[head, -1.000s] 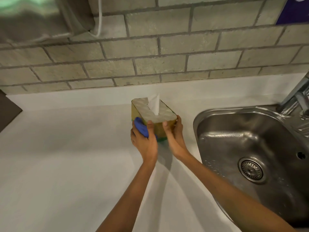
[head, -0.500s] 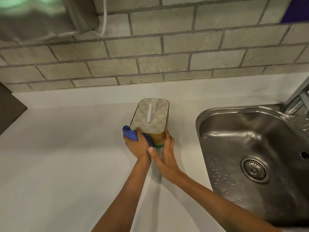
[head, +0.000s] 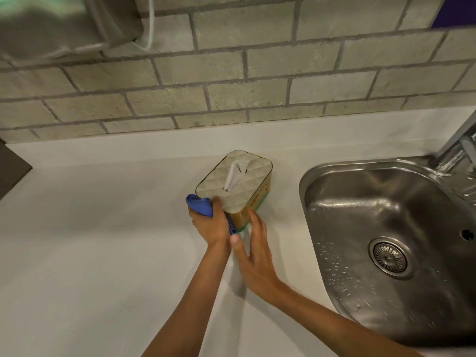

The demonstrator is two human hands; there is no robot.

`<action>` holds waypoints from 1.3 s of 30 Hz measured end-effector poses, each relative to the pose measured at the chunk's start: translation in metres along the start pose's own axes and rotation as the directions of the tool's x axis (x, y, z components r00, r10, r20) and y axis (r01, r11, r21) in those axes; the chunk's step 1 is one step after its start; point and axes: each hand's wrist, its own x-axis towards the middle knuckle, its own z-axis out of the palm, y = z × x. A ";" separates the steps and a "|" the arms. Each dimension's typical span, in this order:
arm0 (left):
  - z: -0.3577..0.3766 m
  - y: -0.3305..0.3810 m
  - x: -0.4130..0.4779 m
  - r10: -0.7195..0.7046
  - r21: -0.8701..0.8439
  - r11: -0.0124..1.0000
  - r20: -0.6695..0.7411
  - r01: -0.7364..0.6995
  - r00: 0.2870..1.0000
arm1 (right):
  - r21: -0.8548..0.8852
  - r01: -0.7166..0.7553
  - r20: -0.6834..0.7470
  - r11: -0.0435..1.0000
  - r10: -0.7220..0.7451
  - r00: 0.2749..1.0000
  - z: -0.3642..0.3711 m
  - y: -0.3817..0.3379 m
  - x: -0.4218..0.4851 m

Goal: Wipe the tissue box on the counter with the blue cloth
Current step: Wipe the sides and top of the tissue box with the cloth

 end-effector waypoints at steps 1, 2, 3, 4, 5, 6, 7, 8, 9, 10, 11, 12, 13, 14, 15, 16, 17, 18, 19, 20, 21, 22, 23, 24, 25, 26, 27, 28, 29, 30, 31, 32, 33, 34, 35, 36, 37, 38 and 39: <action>-0.001 0.001 0.004 -0.013 0.002 1.000 0.017 0.013 1.000 | -0.011 0.010 -0.048 1.000 -0.011 0.999 -0.004 0.000 0.003; -0.001 0.003 0.007 -0.020 0.013 1.000 0.034 0.020 0.999 | -0.022 0.010 -0.100 1.000 -0.013 0.995 -0.010 0.001 0.008; -0.002 0.005 0.011 -0.026 0.028 0.999 0.056 0.024 0.998 | -0.021 0.001 -0.150 1.000 -0.004 0.989 -0.016 0.002 0.014; -0.003 0.007 0.016 -0.035 0.038 0.999 0.081 0.032 0.996 | 0.001 -0.015 -0.199 1.000 0.015 0.980 -0.023 0.004 0.021; -0.004 0.009 0.020 -0.049 0.038 0.998 0.110 0.045 0.993 | 0.037 -0.032 -0.246 0.999 0.040 0.968 -0.031 0.006 0.030; -0.004 0.012 0.023 -0.062 0.035 0.998 0.141 0.057 0.988 | 0.070 -0.050 -0.290 0.996 0.068 0.955 -0.038 0.009 0.041; -0.005 0.014 0.027 -0.068 0.034 0.997 0.169 0.063 0.983 | 0.091 -0.070 -0.323 0.993 0.096 0.942 -0.046 0.012 0.053; -0.005 0.015 0.029 -0.067 0.040 0.997 0.190 0.061 0.980 | 0.099 -0.095 -0.333 0.990 0.123 0.935 -0.053 0.016 0.065; -0.006 0.016 0.030 -0.062 0.050 0.997 0.202 0.053 0.977 | 0.103 -0.125 -0.317 0.987 0.152 0.936 -0.061 0.020 0.077; -0.006 0.016 0.030 -0.053 0.060 0.997 0.211 0.041 0.976 | 0.103 -0.158 -0.281 0.982 0.181 0.943 -0.067 0.025 0.088; -0.008 0.014 0.029 -0.038 0.063 0.998 0.220 0.025 0.975 | 0.096 -0.189 -0.235 0.977 0.207 0.950 -0.073 0.029 0.098; -0.010 0.012 0.027 -0.014 0.065 0.998 0.231 -0.001 0.973 | 0.078 -0.217 -0.189 0.973 0.229 0.955 -0.078 0.034 0.106; -0.013 0.009 0.024 0.019 0.066 0.997 0.244 -0.036 0.970 | 0.055 -0.242 -0.150 0.969 0.248 0.957 -0.082 0.037 0.113; -0.015 0.005 0.021 0.056 0.066 0.995 0.263 -0.076 0.963 | 0.039 -0.261 -0.115 0.965 0.264 0.958 -0.085 0.040 0.119; -0.019 0.001 0.016 0.094 0.066 0.991 0.287 -0.118 0.953 | 0.037 -0.274 -0.079 0.961 0.276 0.958 -0.086 0.043 0.123; -0.022 -0.005 0.011 0.130 0.062 0.986 0.315 -0.158 0.940 | 0.048 -0.280 -0.039 0.959 0.282 0.959 -0.087 0.044 0.125; -0.024 -0.009 0.005 0.158 0.057 0.980 0.344 -0.188 0.926 | 0.066 -0.278 -0.001 0.958 0.278 0.961 -0.086 0.045 0.126; -0.025 -0.013 0.002 0.172 0.044 0.978 0.371 -0.202 0.913 | 0.081 -0.271 0.027 0.959 0.269 0.963 -0.084 0.045 0.126; -0.024 -0.015 0.000 0.168 0.023 0.981 0.393 -0.193 0.904 | 0.087 -0.264 0.044 0.961 0.261 0.964 -0.082 0.044 0.125; -0.023 -0.015 -0.001 0.136 -0.008 0.989 0.403 -0.145 0.905 | 0.087 -0.257 0.048 0.963 0.253 0.966 -0.080 0.043 0.123; -0.021 -0.014 0.000 0.082 -0.041 0.997 0.394 -0.072 0.915 | 0.082 -0.247 0.043 0.965 0.244 0.969 -0.078 0.040 0.121; -0.019 -0.013 0.004 0.001 -0.063 0.998 0.381 0.025 0.925 | 0.072 -0.240 0.035 0.968 0.238 0.971 -0.077 0.037 0.119; -0.017 -0.011 0.006 -0.082 -0.076 0.990 0.375 0.118 0.924 | 0.060 -0.236 0.022 0.970 0.235 0.972 -0.077 0.035 0.118; -0.016 -0.011 0.009 -0.149 -0.104 0.975 0.362 0.199 0.920 | 0.050 -0.230 0.005 0.972 0.231 0.973 -0.077 0.033 0.116; -0.016 -0.011 0.012 -0.190 -0.117 0.963 0.348 0.244 0.918 | 0.047 -0.225 -0.010 0.973 0.225 0.974 -0.077 0.031 0.115; -0.016 -0.010 0.013 -0.203 -0.116 0.960 0.334 0.254 0.920 | 0.045 -0.218 -0.023 0.975 0.220 0.975 -0.077 0.030 0.114; -0.016 -0.009 0.013 -0.186 -0.102 0.968 0.325 0.230 0.927 | 0.042 -0.213 -0.032 0.976 0.214 0.976 -0.078 0.029 0.113; -0.016 -0.007 0.012 -0.140 -0.084 0.981 0.316 0.174 0.938 | 0.036 -0.209 -0.036 0.977 0.210 0.977 -0.078 0.028 0.112; -0.017 -0.006 0.012 -0.080 -0.060 0.993 0.307 0.103 0.948 | 0.023 -0.202 -0.036 0.979 0.203 0.979 -0.079 0.027 0.111; -0.018 -0.003 0.012 -0.030 -0.029 0.999 0.297 0.041 0.955 | 0.003 -0.197 -0.031 0.980 0.197 0.980 -0.080 0.026 0.110; -0.019 -0.001 0.013 0.001 -0.001 1.000 0.283 -0.001 0.959 | -0.021 -0.196 -0.023 0.980 0.195 0.980 -0.082 0.024 0.109; -0.019 0.002 0.013 0.017 0.017 1.000 0.268 -0.023 0.963 | -0.043 -0.193 -0.015 0.980 0.193 0.981 -0.083 0.023 0.108; -0.020 0.006 0.013 0.031 0.028 0.999 0.262 -0.039 0.965 | -0.061 -0.183 -0.006 0.981 0.183 0.983 -0.085 0.022 0.108; -0.020 0.010 0.012 0.045 0.044 0.997 0.259 -0.058 0.965 | -0.078 -0.169 -0.004 0.983 0.169 0.986 -0.086 0.020 0.106; -0.020 0.014 0.011 0.055 0.068 0.995 0.258 -0.075 0.965 | -0.092 -0.154 -0.015 0.984 0.154 0.988 -0.087 0.017 0.103; -0.019 0.017 0.010 0.061 0.088 0.992 0.259 -0.086 0.964 | -0.096 -0.143 -0.035 0.985 0.140 0.990 -0.089 0.014 0.100; -0.019 0.020 0.009 0.066 0.101 0.990 0.255 -0.094 0.965 | -0.097 -0.135 -0.053 0.986 0.131 0.990 -0.090 0.010 0.097; -0.019 0.023 0.008 0.068 0.112 0.989 0.250 -0.098 0.966 | -0.110 -0.139 -0.064 0.984 0.133 0.989 -0.092 0.007 0.094; -0.020 0.025 0.007 0.067 0.126 0.987 0.248 -0.101 0.967 | -0.136 -0.155 -0.072 0.978 0.146 0.987 -0.093 0.004 0.091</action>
